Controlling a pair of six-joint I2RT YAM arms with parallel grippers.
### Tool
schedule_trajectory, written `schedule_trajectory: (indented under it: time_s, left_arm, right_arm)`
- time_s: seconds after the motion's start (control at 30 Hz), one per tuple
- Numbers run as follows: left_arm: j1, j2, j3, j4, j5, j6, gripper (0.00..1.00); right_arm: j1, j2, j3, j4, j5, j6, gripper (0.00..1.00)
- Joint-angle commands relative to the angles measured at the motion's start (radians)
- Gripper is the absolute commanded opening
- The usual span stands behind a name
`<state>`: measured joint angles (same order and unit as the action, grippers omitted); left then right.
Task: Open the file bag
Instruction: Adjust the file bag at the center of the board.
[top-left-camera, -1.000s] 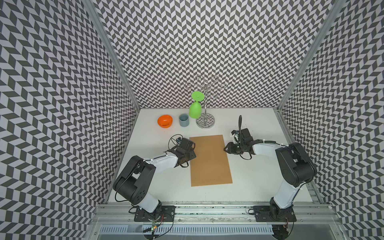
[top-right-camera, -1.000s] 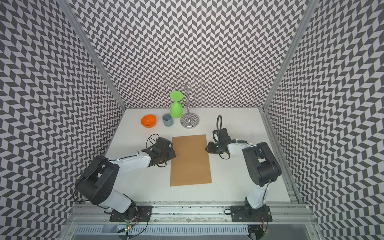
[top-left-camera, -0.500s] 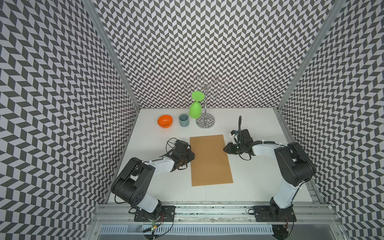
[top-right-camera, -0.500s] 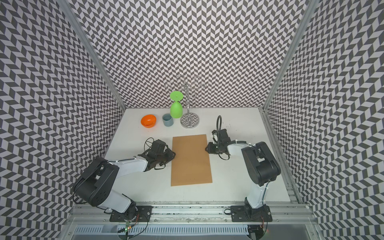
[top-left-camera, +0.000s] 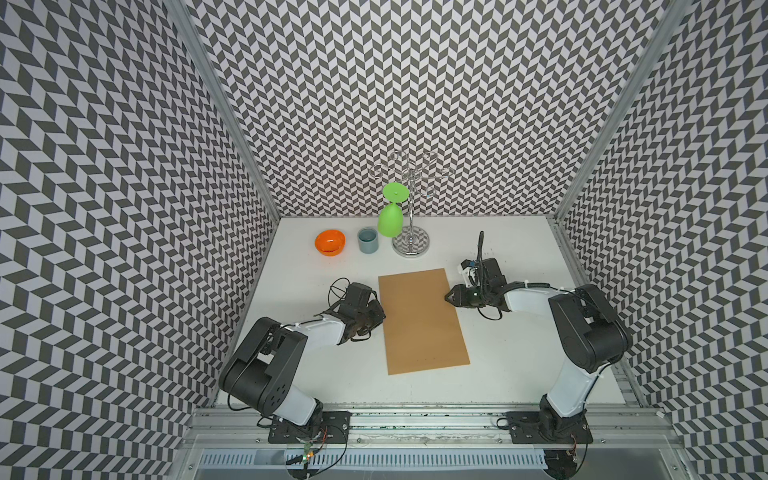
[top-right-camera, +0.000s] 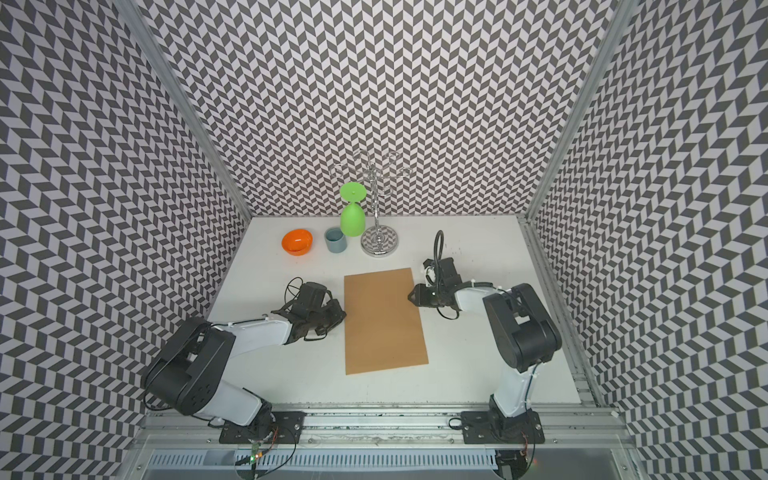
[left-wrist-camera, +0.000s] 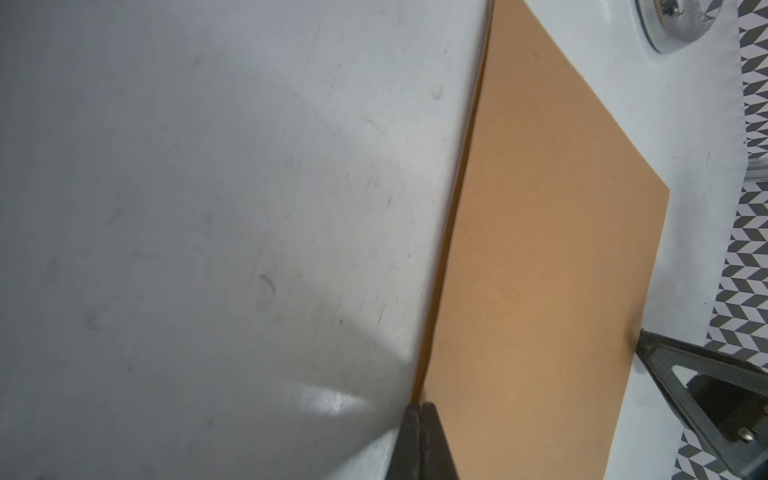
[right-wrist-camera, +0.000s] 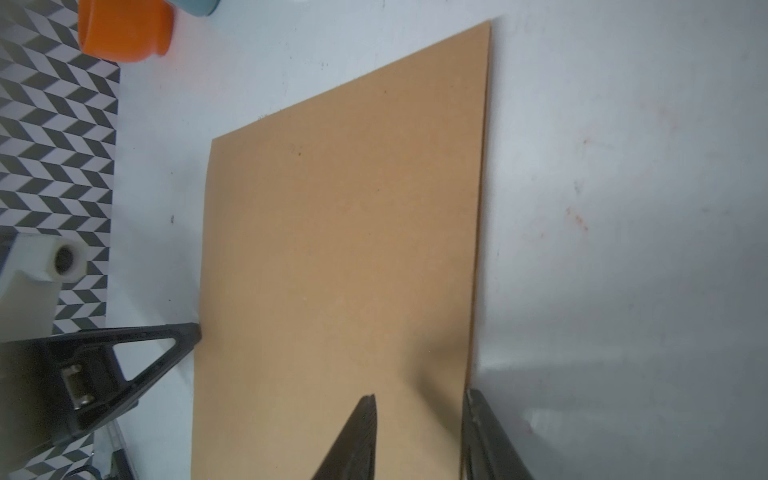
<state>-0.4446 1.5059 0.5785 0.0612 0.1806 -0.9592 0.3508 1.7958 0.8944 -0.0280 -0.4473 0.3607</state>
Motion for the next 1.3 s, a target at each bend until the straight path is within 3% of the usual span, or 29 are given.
schedule_trajectory:
  time_s: [0.0, 0.2, 0.3, 0.53, 0.7, 0.83, 0.97, 1.17, 1.27]
  left_arm:
    - [-0.007, -0.080, 0.026, -0.032, 0.016, 0.024, 0.00]
    - [-0.016, -0.224, 0.084, -0.103, -0.044, 0.081, 0.00]
    - [-0.026, -0.267, 0.143, -0.160, -0.085, 0.139, 0.00]
    - [-0.038, -0.333, 0.408, -0.438, -0.302, 0.359, 0.00]
    - [-0.121, -0.324, 0.589, -0.622, -0.474, 0.467, 0.00]
    - [-0.254, -0.288, 0.639, -0.688, -0.587, 0.494, 0.00]
    - [-0.383, -0.178, 0.588, -0.634, -0.642, 0.470, 0.00]
    - [-0.472, -0.065, 0.445, -0.284, -0.518, 0.416, 0.00]
    - [-0.476, -0.021, 0.448, -0.155, -0.456, 0.406, 0.00]
  right_arm:
    - [-0.018, -0.032, -0.030, -0.047, 0.011, 0.003, 0.43]
    - [-0.054, -0.113, -0.057, -0.038, -0.008, 0.014, 0.61]
    - [-0.053, -0.160, -0.058, -0.043, -0.003, 0.022, 0.64]
    - [-0.053, -0.246, -0.013, -0.110, 0.037, 0.043, 0.65]
    - [-0.053, -0.282, 0.016, -0.127, 0.042, 0.080, 0.65]
    - [-0.053, -0.318, 0.028, -0.136, 0.037, 0.108, 0.66]
    - [-0.060, -0.364, 0.037, -0.185, 0.117, 0.124, 0.66]
    - [-0.100, -0.463, 0.001, -0.228, 0.152, 0.124, 0.67]
    - [-0.105, -0.498, -0.009, -0.257, 0.183, 0.116, 0.68]
